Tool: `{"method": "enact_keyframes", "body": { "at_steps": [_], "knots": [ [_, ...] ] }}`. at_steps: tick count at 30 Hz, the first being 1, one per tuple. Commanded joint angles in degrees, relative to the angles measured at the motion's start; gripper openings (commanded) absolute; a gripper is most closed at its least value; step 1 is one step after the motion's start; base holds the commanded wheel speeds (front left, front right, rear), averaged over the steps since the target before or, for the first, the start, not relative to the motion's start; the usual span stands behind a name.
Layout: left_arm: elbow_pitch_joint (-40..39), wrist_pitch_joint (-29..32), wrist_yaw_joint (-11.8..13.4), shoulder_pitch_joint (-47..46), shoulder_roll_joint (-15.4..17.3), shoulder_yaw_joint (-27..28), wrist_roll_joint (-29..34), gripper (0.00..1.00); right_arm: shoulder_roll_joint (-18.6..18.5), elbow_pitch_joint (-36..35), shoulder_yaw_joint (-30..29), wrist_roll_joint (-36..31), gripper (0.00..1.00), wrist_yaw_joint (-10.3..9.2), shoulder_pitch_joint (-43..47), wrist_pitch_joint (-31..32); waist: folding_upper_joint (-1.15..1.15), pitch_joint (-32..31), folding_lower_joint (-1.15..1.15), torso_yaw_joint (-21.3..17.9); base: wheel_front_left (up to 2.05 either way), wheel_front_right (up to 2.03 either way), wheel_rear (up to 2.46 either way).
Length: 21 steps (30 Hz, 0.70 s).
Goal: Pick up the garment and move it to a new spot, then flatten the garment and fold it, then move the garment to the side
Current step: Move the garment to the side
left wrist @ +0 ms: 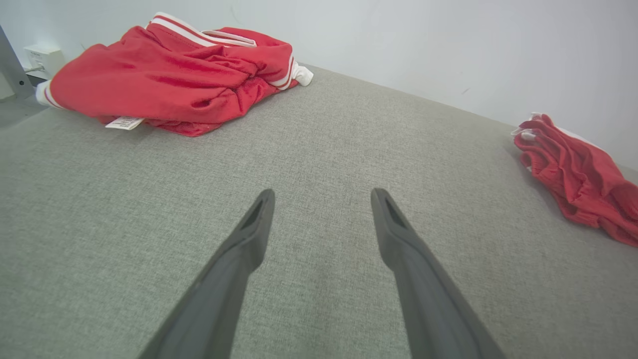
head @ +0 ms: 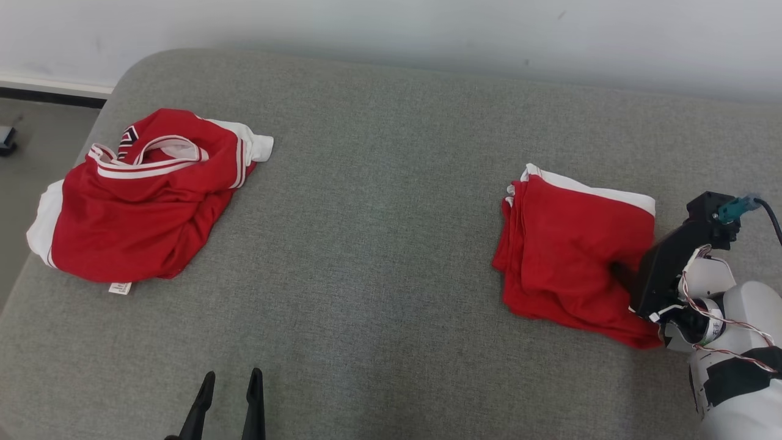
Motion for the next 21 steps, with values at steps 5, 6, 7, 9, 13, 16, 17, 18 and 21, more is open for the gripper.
{"method": "enact_keyframes", "body": {
  "at_steps": [5, 6, 7, 9, 13, 16, 17, 18, 21],
  "knots": [
    [0.22, -0.21, 0.02, -1.44, -0.30, -0.09, -0.55, 1.00, -1.31, -1.67, 3.29, -2.25, 0.00, -0.14, 0.40, 2.84, 0.00, 1.64, -0.01, -1.15, 0.00, 0.00, 0.00],
    [0.19, -0.21, 0.02, -1.64, -0.31, -0.15, -0.39, 1.00, -2.16, -2.52, 4.11, -2.60, 0.00, -0.15, 0.42, 3.01, 0.00, 1.72, -0.01, -1.48, 0.00, 0.00, 0.00],
    [0.12, -0.21, 0.02, -1.76, -0.31, -0.14, -0.31, 1.00, -2.95, -3.34, 4.83, -2.65, 0.00, -0.15, 0.40, 3.19, 0.00, 1.83, -0.01, -1.90, 0.00, 0.00, 0.00],
    [-0.10, -0.20, 0.02, -1.88, -0.35, -0.11, -0.20, 1.00, -4.08, -5.18, 6.64, -2.48, 0.00, -0.15, 0.14, 3.79, 0.00, 2.16, -0.01, -3.03, 0.00, 0.00, 0.00],
    [-0.72, -0.21, 0.02, -2.49, -0.38, -0.12, 0.20, 1.00, -7.00, -8.53, 9.82, -1.89, 0.00, -0.15, -0.82, 5.30, 0.00, 3.45, -0.01, -6.21, 0.00, 0.00, 0.00],
    [-1.67, -0.20, 0.02, -3.68, -0.38, -0.88, 0.69, 1.00, -9.36, -10.64, 11.70, -2.70, 0.00, -0.15, -1.35, 6.38, 0.00, 4.78, -0.01, -8.77, 0.00, 0.00, 0.00],
    [-2.03, -0.21, 0.02, -4.09, -0.35, -1.21, 0.83, 1.00, -10.29, -11.26, 12.31, -2.90, 0.00, -0.15, -1.58, 6.69, 0.00, 5.39, -0.01, -9.68, 0.00, 0.00, 0.00],
    [-2.47, -0.21, 0.02, -4.60, -0.30, -1.37, 0.90, 1.00, -11.22, -11.97, 12.97, -3.07, 0.00, -0.15, -1.83, 6.83, 0.00, 6.03, -0.01, -10.55, 0.00, 0.00, 0.00],
    [-3.38, -0.21, 0.02, -5.71, -0.22, -1.89, 0.87, 1.00, -13.10, -12.99, 13.93, -3.91, 0.00, -0.15, -2.13, 6.93, 0.00, 7.47, -0.01, -12.41, 0.00, 0.00, 0.00]
  ]
}}
